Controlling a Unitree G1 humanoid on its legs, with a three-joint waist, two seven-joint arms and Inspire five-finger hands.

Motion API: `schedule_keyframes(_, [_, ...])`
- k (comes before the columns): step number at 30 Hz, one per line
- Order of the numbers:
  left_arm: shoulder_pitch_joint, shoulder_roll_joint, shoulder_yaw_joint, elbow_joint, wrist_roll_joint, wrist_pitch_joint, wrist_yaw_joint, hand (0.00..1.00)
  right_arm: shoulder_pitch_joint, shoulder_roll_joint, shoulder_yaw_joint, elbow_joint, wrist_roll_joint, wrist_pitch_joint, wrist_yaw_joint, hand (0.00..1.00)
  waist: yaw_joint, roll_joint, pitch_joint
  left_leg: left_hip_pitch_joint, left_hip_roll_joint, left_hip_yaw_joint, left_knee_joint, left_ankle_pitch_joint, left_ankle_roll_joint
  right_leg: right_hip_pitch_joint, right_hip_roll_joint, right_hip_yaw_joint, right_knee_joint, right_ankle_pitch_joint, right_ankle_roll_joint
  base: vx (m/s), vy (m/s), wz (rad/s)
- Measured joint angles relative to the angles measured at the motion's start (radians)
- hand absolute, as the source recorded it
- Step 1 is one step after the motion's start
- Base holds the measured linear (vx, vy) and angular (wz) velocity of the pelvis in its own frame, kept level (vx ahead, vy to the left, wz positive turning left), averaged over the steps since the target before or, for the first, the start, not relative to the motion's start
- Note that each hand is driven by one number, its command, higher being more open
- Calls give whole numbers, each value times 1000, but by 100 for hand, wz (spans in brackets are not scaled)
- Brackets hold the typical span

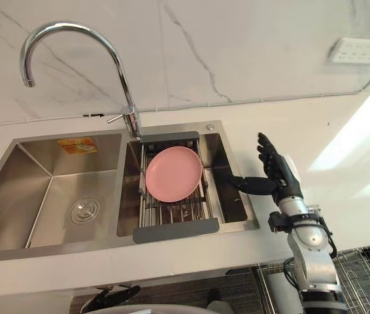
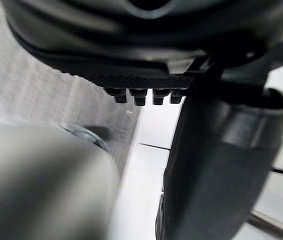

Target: Walk over to the sink, pick up the cup, carry it to the dishwasher, place the cup inside the dishwasher, then close the dishwasher door

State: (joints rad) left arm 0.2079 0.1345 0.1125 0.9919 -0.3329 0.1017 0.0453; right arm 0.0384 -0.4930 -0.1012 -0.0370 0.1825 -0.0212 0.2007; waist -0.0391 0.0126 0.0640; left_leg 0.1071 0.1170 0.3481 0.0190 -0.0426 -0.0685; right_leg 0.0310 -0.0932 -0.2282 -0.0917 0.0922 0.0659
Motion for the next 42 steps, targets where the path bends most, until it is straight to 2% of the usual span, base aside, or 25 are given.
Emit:
schedule_keyframes(6, [31,-8,19,-3,3,9,1,100,0,-30,36,1,-65,30,118,100,2,-3,-4,-2,15,-2,2,1,-4,0,4,-45,0,5,-8,-37,-33,0])
schedule_keyframes(11, [28,-4,17,-8,3,11,2,100,-21,-61,66,1,-98,29,144,100,-4,-3,-6,-2,20,4,-6,1,-7,-9,14,-41,0,19,-11,36,-9,-5])
schedule_keyframes(14, [19,3,17,-13,2,17,3,100,-39,-63,77,1,-133,28,148,100,-3,-13,-9,-2,17,8,-13,1,-7,-15,21,-39,1,25,-9,21,-1,-6])
schedule_keyframes(24, [18,9,19,-35,1,38,24,100,-70,-64,151,-7,-186,5,79,100,4,-47,-15,0,-13,5,-15,8,8,-16,-14,-50,-1,31,7,-46,19,1])
schedule_keyframes(27, [30,9,23,-40,1,44,24,100,-70,-55,151,-16,-208,-4,77,100,3,-50,-17,0,-14,4,-16,10,11,-15,-22,-63,-1,25,-1,-35,3,1])
schedule_keyframes(31, [37,8,44,-40,1,46,24,100,-70,-54,151,-17,-245,-17,68,100,4,-50,-17,0,-7,1,-16,11,11,-13,-17,-70,0,29,4,-1,-4,1])
schedule_keyframes(35, [39,9,48,-40,1,45,24,100,-71,-56,170,-33,-344,-40,16,100,5,-55,-16,8,-2,1,-18,9,8,-7,-2,-70,0,38,-2,0,0,0])
schedule_keyframes(42, [39,18,48,-44,0,42,23,100,-70,-56,227,-109,-454,-82,-31,100,14,-84,-17,15,-3,3,-16,7,6,-1,-6,-67,0,37,-2,-10,3,0])
